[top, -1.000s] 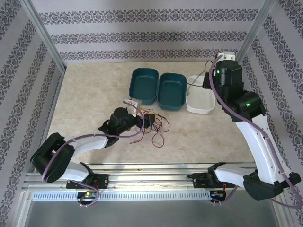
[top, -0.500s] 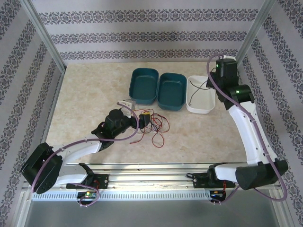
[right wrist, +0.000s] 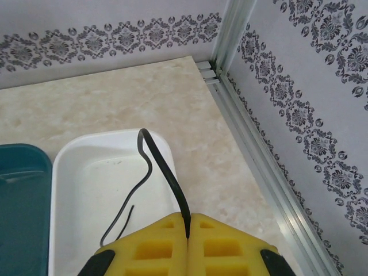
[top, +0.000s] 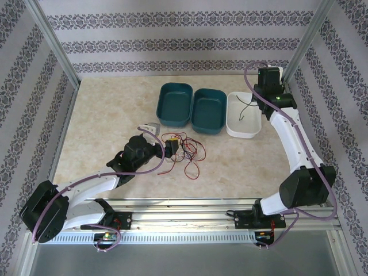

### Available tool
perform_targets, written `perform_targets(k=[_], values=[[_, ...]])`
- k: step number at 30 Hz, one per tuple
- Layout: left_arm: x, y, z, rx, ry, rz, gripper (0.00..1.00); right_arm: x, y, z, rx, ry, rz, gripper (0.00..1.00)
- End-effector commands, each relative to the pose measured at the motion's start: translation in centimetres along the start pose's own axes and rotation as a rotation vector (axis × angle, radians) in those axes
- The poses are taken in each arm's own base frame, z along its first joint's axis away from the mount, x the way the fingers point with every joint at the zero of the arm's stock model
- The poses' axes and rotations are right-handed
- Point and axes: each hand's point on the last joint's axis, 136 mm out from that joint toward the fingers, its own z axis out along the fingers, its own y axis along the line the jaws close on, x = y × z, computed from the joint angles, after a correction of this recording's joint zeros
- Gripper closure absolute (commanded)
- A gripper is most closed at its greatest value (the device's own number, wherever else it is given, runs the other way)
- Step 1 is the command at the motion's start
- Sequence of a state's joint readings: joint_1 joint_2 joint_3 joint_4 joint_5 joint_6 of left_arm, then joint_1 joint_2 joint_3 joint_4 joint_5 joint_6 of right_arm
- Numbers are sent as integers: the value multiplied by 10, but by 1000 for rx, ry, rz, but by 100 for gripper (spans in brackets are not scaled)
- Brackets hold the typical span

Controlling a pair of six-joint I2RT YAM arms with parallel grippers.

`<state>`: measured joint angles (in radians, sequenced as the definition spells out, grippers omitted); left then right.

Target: Untangle the cables

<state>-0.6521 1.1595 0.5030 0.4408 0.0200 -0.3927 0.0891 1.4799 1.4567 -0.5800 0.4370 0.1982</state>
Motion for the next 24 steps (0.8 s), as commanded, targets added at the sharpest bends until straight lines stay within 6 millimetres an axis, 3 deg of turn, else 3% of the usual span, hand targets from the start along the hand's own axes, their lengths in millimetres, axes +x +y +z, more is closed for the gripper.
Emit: perform_targets(k=[1,13,24], values=[[1,9,-3,-35,5,24,1,12,-2,23,49,23,-42,100],[3,10,-2,-41,10,12,1,51,22,84,54,137,-97,100],[8,15,-2,-61,25,0,1,94,21,121,124,253,-180,100]])
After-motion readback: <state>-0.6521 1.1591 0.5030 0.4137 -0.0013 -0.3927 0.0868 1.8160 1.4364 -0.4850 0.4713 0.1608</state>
